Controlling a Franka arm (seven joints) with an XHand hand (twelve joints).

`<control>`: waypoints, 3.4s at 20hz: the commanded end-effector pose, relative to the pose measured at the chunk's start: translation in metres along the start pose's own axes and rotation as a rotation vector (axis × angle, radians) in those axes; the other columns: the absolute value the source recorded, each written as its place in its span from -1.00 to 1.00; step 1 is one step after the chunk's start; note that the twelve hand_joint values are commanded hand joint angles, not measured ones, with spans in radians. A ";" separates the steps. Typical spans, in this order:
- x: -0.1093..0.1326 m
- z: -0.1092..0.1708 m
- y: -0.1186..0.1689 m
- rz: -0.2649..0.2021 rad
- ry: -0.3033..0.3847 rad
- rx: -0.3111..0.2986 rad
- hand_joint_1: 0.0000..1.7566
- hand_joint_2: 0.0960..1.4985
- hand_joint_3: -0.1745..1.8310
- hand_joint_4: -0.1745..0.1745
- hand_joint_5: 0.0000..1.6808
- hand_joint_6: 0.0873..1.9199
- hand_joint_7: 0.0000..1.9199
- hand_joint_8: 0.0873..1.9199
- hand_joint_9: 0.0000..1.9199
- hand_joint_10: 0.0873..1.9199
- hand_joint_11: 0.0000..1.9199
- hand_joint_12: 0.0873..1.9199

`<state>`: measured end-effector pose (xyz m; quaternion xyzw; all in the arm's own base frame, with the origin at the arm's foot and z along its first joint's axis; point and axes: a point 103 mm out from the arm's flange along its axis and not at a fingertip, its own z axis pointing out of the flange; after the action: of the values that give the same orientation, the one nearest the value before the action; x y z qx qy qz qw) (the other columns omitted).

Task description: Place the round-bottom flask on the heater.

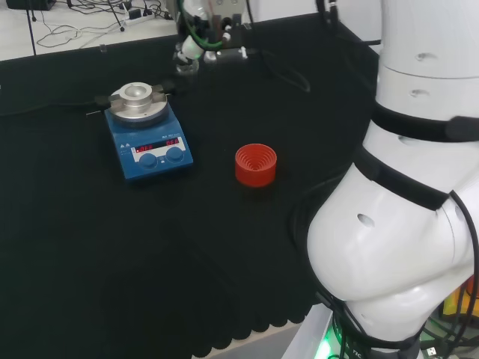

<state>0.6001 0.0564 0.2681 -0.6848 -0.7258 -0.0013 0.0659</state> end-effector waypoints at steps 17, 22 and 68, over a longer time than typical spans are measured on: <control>0.094 0.037 0.068 -0.186 -0.019 0.104 0.25 -0.25 0.02 1.00 0.36 -0.02 -0.57 -0.31 -0.34 -0.41 -0.63 0.37; 0.093 0.044 0.077 -0.187 -0.022 0.118 0.25 -0.25 0.02 1.00 0.36 -0.01 -0.57 -0.31 -0.34 -0.41 -0.63 0.37; 0.079 0.065 0.087 -0.206 0.016 0.135 0.12 -0.06 -0.33 0.15 0.16 -0.13 -0.67 -0.27 -0.42 -0.35 -0.66 0.38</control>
<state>0.6786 0.1478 0.2048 -0.6040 -0.7881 0.0430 0.1106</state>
